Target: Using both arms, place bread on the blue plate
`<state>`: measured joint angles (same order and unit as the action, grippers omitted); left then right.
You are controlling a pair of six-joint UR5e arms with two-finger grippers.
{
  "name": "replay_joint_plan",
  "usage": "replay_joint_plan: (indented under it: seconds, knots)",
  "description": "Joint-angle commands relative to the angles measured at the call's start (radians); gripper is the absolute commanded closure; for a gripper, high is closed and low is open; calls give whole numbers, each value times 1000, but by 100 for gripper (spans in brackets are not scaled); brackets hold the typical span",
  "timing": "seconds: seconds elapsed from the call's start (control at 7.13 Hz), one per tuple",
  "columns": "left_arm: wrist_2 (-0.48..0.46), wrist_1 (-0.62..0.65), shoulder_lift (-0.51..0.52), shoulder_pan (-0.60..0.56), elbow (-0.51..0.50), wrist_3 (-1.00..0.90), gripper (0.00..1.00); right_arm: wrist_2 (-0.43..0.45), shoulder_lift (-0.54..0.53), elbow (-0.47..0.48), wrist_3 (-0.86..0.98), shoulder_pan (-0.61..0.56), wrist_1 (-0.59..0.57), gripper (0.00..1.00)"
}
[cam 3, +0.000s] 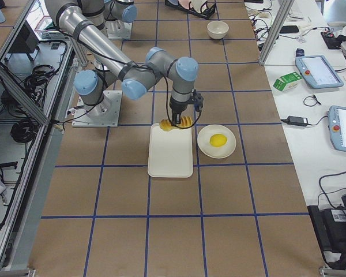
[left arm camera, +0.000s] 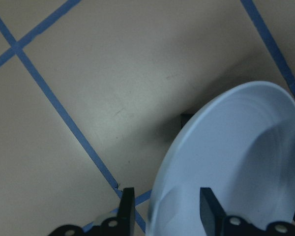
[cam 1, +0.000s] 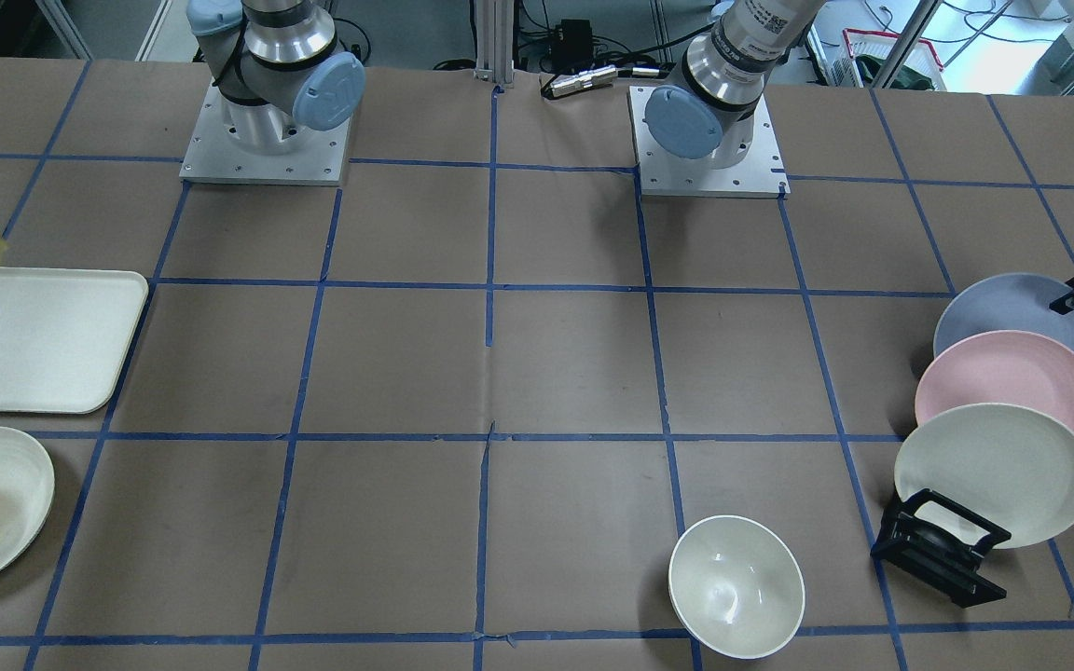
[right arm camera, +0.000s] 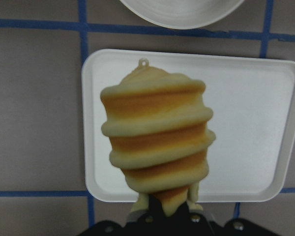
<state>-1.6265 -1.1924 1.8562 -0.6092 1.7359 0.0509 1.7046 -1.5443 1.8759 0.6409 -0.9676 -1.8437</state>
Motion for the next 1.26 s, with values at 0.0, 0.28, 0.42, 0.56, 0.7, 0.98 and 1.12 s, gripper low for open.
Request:
replay_joint_plan:
  seconds: [0.0, 0.28, 0.42, 0.56, 0.7, 0.98, 1.12]
  knots:
    - [5, -4, -8, 17, -7, 0, 93, -55, -31, 0, -145, -133, 41, 100]
    - [2, -6, -21, 22, -15, 0, 96, -94, -68, 2, -277, -239, 47, 100]
    - [2, -6, -23, 35, -16, -2, 96, -95, -85, 2, -338, -293, 69, 100]
    - [2, -9, -25, 37, -18, -2, 96, -97, -86, 2, -383, -330, 76, 100]
    - [2, -13, -41, 37, -18, -2, 96, -97, -88, 2, -412, -350, 81, 100]
    - [2, -21, -84, 35, -21, -2, 96, -120, -91, 3, -437, -358, 90, 100]
    - [4, -54, -107, 34, -39, -2, 96, -138, -103, 9, -444, -359, 90, 100]
